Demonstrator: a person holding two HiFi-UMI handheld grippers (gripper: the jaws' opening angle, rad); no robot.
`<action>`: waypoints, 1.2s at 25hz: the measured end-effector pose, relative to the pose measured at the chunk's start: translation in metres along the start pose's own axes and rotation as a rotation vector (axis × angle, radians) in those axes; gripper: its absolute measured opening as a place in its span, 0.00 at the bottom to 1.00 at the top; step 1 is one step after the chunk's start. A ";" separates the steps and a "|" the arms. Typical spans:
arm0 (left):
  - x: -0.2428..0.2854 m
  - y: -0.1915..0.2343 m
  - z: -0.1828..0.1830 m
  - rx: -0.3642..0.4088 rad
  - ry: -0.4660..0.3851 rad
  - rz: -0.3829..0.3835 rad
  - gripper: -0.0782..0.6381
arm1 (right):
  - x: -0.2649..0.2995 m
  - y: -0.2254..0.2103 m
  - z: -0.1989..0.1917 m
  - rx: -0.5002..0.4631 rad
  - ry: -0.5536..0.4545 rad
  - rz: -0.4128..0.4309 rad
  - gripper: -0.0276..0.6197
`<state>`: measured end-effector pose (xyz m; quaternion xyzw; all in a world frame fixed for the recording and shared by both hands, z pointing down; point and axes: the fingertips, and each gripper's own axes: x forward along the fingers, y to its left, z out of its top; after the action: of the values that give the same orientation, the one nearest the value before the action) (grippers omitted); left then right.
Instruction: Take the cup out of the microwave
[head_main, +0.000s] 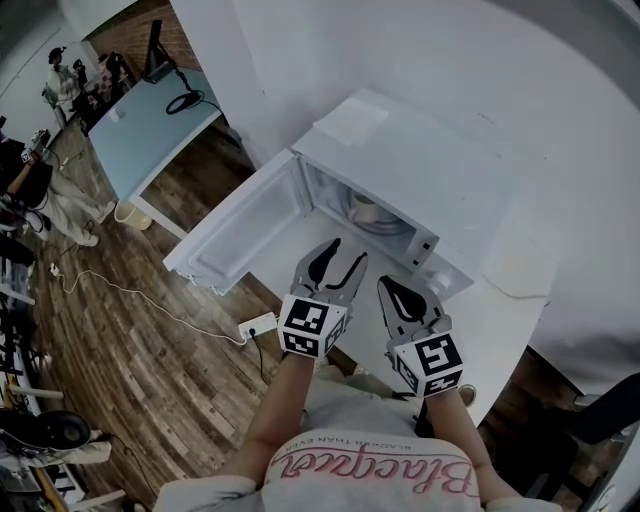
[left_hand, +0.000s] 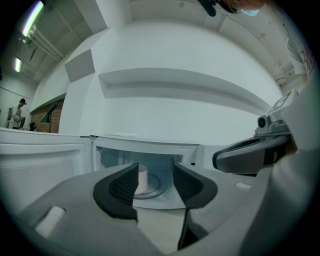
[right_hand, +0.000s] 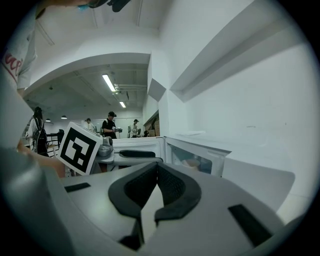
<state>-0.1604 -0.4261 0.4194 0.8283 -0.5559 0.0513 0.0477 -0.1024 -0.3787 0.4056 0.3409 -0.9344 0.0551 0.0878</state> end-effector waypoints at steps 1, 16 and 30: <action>0.001 0.002 -0.002 0.001 0.002 0.006 0.39 | 0.000 -0.002 -0.002 0.004 0.002 -0.005 0.06; 0.044 0.027 -0.025 0.048 0.024 -0.054 0.39 | 0.014 -0.022 -0.019 0.062 0.014 -0.113 0.06; 0.089 0.061 -0.049 0.054 0.098 -0.129 0.39 | 0.039 -0.034 -0.025 0.092 0.031 -0.196 0.06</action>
<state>-0.1854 -0.5238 0.4813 0.8597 -0.4970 0.1038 0.0555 -0.1064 -0.4254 0.4393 0.4335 -0.8916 0.0944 0.0912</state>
